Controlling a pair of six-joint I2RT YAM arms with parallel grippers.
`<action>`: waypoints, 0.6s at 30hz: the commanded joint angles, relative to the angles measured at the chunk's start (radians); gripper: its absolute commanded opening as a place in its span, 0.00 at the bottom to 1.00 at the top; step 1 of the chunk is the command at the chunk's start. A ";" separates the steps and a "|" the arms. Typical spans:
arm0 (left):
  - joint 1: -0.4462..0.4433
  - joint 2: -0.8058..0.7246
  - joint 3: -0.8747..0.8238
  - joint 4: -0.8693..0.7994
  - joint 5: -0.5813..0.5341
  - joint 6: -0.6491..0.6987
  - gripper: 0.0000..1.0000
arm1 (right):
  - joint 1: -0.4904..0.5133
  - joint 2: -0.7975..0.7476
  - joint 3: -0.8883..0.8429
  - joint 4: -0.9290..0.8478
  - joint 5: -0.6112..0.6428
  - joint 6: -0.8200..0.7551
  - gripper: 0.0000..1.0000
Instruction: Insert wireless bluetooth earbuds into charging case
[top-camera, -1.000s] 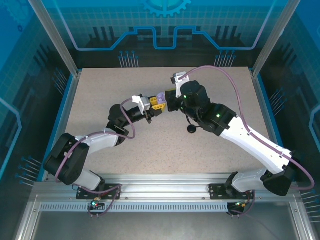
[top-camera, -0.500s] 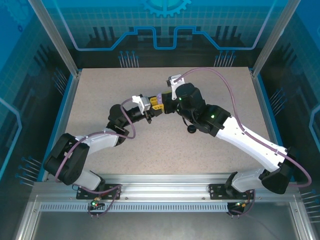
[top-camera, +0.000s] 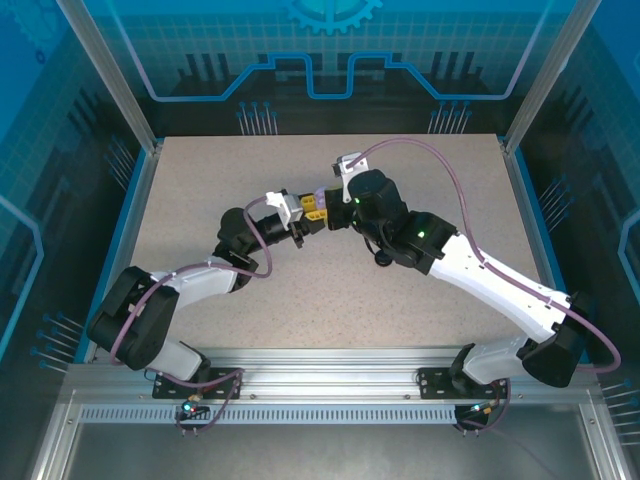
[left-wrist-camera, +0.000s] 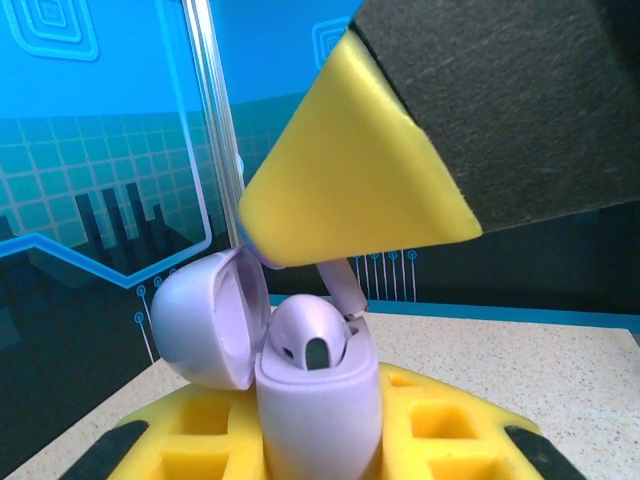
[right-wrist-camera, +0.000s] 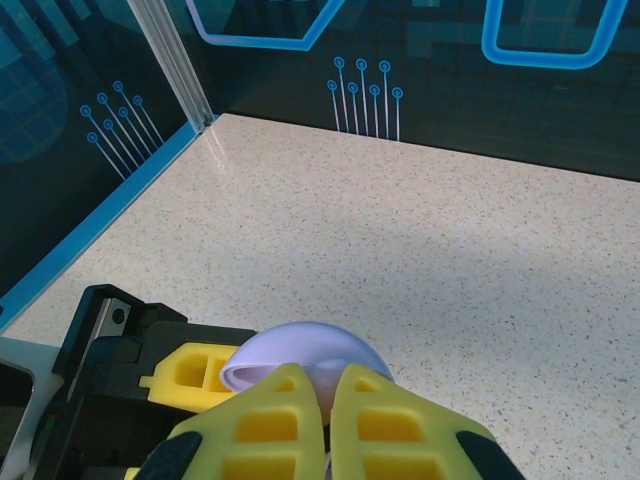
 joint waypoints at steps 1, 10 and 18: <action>-0.008 -0.021 0.039 0.042 0.006 0.021 0.00 | 0.015 -0.022 -0.023 0.000 0.023 0.008 0.06; -0.008 -0.014 0.044 0.058 0.008 0.002 0.00 | 0.015 0.013 -0.022 0.011 -0.003 0.038 0.05; -0.008 -0.014 0.039 0.052 0.003 0.013 0.00 | 0.015 -0.047 -0.027 0.038 -0.006 0.062 0.05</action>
